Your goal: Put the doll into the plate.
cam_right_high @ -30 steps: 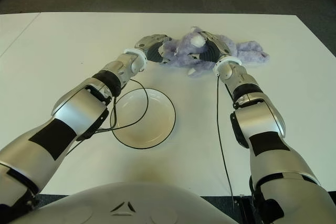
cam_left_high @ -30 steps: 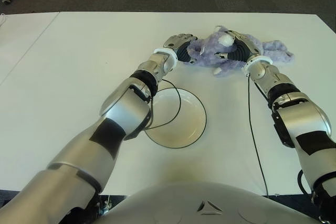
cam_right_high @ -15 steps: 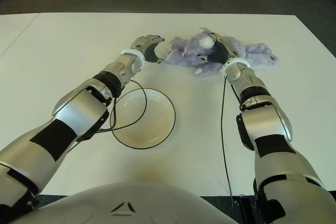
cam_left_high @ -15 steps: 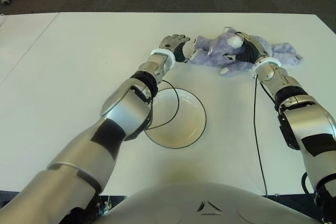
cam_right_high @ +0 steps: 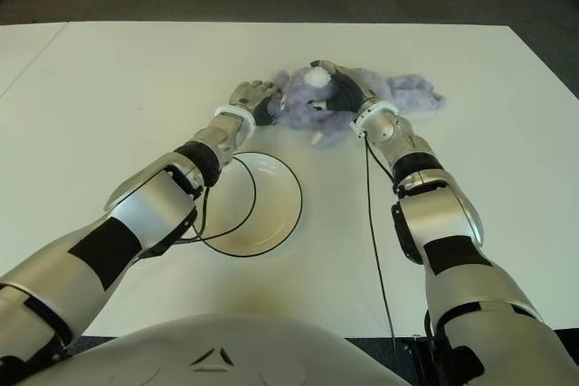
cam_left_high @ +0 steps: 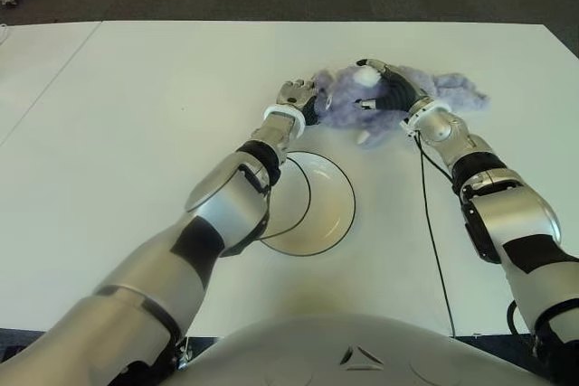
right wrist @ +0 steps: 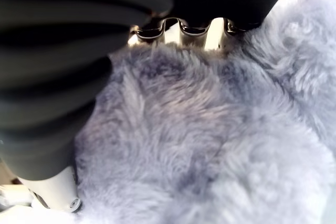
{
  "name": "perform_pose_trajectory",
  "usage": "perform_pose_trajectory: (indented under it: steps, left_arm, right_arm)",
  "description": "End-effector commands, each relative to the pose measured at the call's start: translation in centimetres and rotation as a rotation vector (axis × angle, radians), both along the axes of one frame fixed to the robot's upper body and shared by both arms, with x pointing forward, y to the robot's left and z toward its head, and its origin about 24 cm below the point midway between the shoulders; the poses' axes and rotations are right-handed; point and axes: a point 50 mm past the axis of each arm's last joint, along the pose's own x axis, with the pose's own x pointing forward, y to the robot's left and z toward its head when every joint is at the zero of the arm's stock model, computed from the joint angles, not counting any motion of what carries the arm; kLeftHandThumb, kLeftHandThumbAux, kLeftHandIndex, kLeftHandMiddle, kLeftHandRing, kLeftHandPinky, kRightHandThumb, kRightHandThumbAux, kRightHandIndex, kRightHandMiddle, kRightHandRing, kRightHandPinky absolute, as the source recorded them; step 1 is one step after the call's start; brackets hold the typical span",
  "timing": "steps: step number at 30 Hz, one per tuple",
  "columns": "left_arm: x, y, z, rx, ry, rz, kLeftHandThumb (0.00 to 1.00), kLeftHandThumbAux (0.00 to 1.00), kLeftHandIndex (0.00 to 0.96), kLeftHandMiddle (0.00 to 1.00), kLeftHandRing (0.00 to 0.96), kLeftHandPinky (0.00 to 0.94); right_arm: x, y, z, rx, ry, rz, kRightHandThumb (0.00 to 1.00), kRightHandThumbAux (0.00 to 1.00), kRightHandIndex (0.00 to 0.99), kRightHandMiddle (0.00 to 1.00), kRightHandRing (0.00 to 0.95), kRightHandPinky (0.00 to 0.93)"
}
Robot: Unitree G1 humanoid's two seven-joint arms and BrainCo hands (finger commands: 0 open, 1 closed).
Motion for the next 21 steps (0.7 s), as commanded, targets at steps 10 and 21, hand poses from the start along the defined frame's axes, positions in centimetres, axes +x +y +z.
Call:
perform_pose_trajectory:
  steps: [10,21]
  left_arm:
    - [-0.7,-1.5,-0.6,0.017,0.059,-0.035,0.240,0.427,0.000,0.000,0.000,0.000]
    - [-0.8,-1.9,-0.4,-0.045,0.072,-0.025,0.221,0.431,0.000,0.000,0.000,0.000]
  right_arm:
    - [-1.8,1.3,-0.1,0.081,-0.118,0.141,0.196,0.703,0.777,0.863,0.860,0.868]
    - [-1.3,0.6,-0.2,0.110,-0.094,0.062,0.073,0.655,0.781,0.860,0.861,0.856]
